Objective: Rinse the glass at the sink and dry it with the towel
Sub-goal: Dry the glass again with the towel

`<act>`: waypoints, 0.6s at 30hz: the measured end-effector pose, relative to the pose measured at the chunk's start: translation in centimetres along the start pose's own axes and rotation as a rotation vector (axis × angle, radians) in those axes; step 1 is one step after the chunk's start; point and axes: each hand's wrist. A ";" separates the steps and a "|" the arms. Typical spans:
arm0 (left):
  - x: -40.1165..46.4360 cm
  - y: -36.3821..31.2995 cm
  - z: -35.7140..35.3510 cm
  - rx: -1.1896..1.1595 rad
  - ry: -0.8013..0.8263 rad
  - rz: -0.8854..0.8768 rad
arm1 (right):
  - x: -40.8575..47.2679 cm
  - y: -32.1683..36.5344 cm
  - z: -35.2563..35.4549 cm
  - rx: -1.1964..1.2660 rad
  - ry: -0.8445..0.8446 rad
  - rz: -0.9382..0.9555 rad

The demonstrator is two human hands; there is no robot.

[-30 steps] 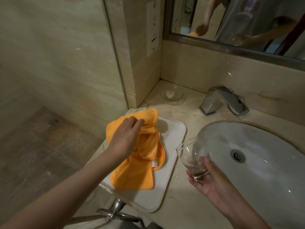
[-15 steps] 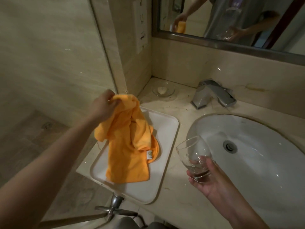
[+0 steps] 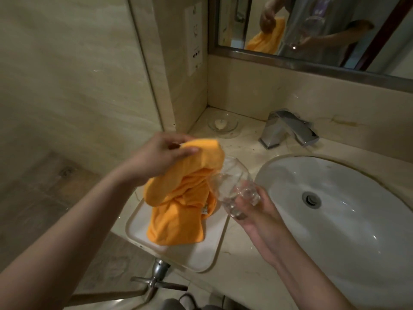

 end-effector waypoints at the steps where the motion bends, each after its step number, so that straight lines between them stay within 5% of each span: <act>1: -0.5 0.0 -0.3 -0.061 0.105 0.029 | 0.2 0.2 -0.5 -0.022 0.007 0.013; 5: -1.6 1.3 -0.2 -0.232 0.363 0.097 | 0.2 1.1 -1.0 -0.217 0.001 0.039; 9: -2.0 2.1 -0.4 -0.144 0.509 0.082 | 0.1 1.0 -0.8 -0.388 -0.005 0.073; 15: -3.1 3.0 -0.5 -0.085 0.557 0.041 | 0.5 0.0 -0.7 -0.230 -0.064 0.046; 18: -3.4 3.0 -0.9 -0.135 0.429 0.002 | 0.5 0.1 -0.7 -0.088 -0.069 0.013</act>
Point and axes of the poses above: each hand's wrist, its own x-axis towards the middle knuckle, its own z-axis out of the back of the hand, y = z × x, and after that the axes turned 5 degrees about -z, right-handed
